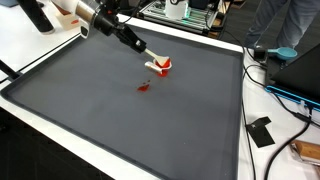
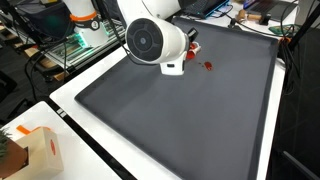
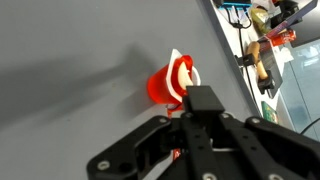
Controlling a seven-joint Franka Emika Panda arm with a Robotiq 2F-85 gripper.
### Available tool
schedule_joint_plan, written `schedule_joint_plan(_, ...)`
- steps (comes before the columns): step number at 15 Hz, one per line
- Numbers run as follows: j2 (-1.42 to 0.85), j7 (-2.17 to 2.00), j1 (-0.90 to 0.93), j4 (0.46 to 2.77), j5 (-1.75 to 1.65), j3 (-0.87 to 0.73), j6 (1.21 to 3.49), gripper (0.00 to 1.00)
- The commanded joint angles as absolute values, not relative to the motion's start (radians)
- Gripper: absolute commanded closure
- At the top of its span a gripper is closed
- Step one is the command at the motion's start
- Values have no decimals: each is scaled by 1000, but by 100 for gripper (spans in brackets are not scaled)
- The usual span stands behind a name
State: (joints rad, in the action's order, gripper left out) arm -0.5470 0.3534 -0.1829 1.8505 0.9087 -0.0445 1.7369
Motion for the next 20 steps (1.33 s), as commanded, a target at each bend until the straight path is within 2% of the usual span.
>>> schedule_joint_plan(1,-564,355,-197,1833,924,-43,1705,97)
schedule_joint_plan(20,-587,443,-193,1829,963,-30,1744,97)
